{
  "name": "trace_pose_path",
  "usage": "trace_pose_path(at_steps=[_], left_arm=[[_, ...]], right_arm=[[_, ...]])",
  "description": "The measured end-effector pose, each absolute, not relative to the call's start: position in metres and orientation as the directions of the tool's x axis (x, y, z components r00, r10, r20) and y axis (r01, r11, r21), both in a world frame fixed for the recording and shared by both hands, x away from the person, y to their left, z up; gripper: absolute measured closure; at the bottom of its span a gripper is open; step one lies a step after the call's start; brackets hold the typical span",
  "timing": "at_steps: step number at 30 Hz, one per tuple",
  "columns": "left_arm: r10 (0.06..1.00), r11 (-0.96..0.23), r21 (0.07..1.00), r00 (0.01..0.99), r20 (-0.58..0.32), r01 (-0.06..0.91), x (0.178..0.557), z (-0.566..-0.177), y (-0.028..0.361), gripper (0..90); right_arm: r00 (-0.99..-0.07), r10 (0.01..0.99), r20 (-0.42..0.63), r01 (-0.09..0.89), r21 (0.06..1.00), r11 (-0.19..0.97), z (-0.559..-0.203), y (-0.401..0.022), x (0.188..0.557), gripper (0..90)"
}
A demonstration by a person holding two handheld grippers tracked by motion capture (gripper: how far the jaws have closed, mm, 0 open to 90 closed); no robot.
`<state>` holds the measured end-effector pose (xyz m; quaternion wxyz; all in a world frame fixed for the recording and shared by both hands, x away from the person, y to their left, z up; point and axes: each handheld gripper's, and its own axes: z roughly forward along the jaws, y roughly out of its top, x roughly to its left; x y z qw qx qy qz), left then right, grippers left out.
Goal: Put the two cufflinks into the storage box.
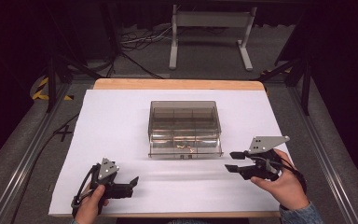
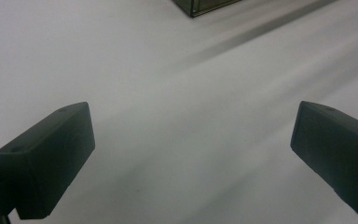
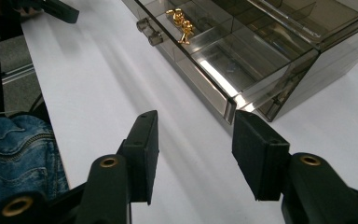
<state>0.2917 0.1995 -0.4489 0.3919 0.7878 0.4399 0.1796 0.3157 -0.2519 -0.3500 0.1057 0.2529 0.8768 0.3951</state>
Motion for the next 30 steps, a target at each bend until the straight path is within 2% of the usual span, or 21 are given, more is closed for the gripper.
trace_pose_path(at_steps=[9,15,30], left_arm=[[0.832,-0.305,0.778,0.552,-0.063,0.549,0.291,-0.448,0.200,0.4],[0.835,-0.304,0.779,0.547,-0.061,0.549,0.291,-0.448,0.200,0.4],[0.833,-0.306,0.776,0.550,-0.062,0.552,0.291,-0.448,0.200,0.4]], right_arm=[[-0.838,0.546,0.020,0.366,0.762,0.534,-0.372,-0.256,0.313,49.1],[-0.818,0.575,-0.015,0.362,0.763,0.535,-0.387,-0.259,0.314,48.3],[-0.803,0.595,0.025,0.386,0.783,0.488,-0.425,-0.264,0.317,45.5]])
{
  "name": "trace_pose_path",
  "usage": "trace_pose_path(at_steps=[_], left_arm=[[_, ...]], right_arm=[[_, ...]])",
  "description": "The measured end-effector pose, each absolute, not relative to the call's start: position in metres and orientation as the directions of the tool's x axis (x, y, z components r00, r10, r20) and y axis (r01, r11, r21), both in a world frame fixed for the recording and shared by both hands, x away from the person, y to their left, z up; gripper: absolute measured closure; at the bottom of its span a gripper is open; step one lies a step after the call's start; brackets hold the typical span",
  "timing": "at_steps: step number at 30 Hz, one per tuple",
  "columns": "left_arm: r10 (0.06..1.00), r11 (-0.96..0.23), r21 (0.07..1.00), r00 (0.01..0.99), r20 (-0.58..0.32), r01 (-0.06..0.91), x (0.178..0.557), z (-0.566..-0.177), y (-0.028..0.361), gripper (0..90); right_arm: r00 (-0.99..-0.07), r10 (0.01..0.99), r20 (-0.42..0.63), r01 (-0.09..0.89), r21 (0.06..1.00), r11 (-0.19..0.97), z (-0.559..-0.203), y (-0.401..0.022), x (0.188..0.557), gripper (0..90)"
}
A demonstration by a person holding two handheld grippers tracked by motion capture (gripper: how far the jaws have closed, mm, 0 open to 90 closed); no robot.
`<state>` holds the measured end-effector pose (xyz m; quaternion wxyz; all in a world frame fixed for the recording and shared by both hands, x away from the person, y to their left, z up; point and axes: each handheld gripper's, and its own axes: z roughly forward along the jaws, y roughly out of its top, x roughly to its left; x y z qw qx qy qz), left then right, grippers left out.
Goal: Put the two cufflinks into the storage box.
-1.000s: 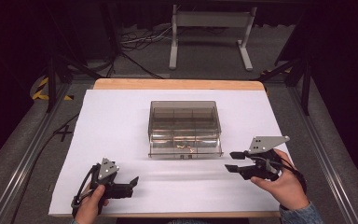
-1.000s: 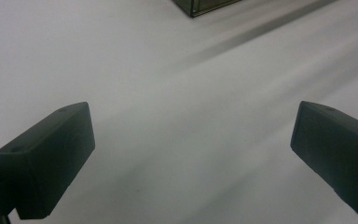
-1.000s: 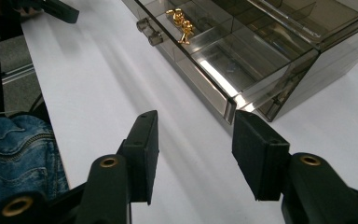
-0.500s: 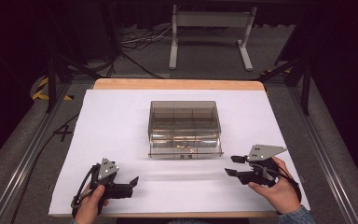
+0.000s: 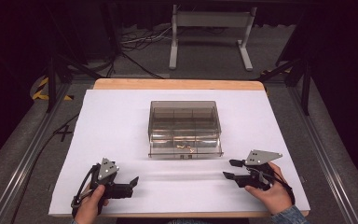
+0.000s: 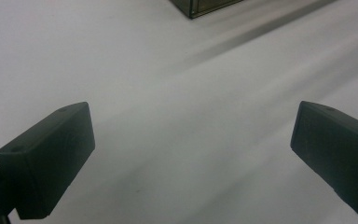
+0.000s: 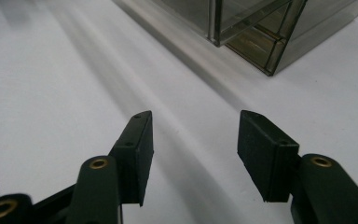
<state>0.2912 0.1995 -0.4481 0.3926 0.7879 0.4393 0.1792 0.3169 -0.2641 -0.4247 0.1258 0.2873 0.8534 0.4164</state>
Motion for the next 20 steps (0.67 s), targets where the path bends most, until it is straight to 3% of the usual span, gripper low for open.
trace_pose_path(at_steps=[3,7,8,9,11,20], left_arm=[[0.831,-0.309,0.775,0.553,-0.062,0.551,0.291,-0.448,0.199,0.4],[0.830,-0.309,0.775,0.555,-0.064,0.552,0.292,-0.448,0.199,0.4],[0.830,-0.309,0.775,0.555,-0.064,0.552,0.292,-0.448,0.199,0.4],[0.830,-0.310,0.774,0.555,-0.063,0.552,0.292,-0.448,0.199,0.4],[0.831,-0.309,0.774,0.553,-0.063,0.553,0.292,-0.449,0.199,0.4],[0.832,-0.309,0.773,0.552,-0.063,0.554,0.292,-0.449,0.199,0.4]], right_arm=[[-0.801,0.598,0.014,0.380,0.784,0.491,-0.433,-0.264,0.319,40.2],[-0.797,0.603,-0.036,0.374,0.755,0.539,-0.445,-0.263,0.324,25.4],[-0.797,0.603,-0.036,0.374,0.755,0.539,-0.445,-0.263,0.324,25.4],[-0.794,0.605,-0.052,0.386,0.726,0.569,-0.451,-0.261,0.328,19.0],[-0.808,0.589,-0.019,0.397,0.722,0.566,-0.451,-0.262,0.330,13.1],[-0.811,0.584,-0.034,0.387,0.718,0.578,-0.452,-0.260,0.329,12.7]])
